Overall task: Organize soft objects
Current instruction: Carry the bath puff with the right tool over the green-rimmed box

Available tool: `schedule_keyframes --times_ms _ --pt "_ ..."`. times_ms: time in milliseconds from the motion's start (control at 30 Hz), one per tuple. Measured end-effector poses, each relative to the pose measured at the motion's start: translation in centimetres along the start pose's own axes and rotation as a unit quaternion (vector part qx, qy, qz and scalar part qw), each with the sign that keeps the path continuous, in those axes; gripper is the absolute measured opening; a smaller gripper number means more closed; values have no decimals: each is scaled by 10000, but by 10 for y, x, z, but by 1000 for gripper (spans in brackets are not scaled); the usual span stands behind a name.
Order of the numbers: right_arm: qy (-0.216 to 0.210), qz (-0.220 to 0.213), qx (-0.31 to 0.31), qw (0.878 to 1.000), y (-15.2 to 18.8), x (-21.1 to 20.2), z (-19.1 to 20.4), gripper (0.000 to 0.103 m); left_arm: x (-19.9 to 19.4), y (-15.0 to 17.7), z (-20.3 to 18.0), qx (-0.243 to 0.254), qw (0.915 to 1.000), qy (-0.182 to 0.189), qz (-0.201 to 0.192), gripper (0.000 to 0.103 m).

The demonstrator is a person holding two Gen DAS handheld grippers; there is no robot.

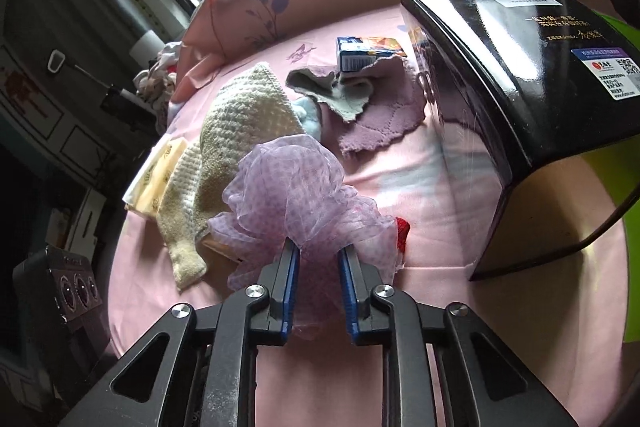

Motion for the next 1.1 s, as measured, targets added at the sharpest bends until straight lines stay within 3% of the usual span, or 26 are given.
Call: schedule_keyframes --times_ms 233,433,667,800,900,1100 --pt "-644 -640 1 9959 -6 -47 9 8 -34 -4 -27 312 9983 284 -412 33" --pt "-715 -1427 54 9872 -9 -111 5 8 -65 -6 -76 716 9921 718 -741 33" --pt "-275 -2405 260 9699 -2 -177 -18 9 -79 9 -150 1449 9818 977 -746 33" --pt "141 -2677 645 9612 6 -198 -44 9 -75 22 -184 1721 9757 1274 -464 33" --pt "87 -2897 917 9527 14 -212 -66 9 -68 34 -210 2109 9694 1134 -542 33" --pt "318 -3180 1411 9370 27 -227 -105 9 -44 51 -245 2555 9596 1156 -234 33"
Point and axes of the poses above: each gripper's, at about its wrist camera, not at the fingertips, and x roughly the way its jaws point, z to its left, y to its underside, the point moved 2 cm from there along x, roughly the way its jaws point, and after that the axes turned 11 degrees about -x, right-handed, at the moved point
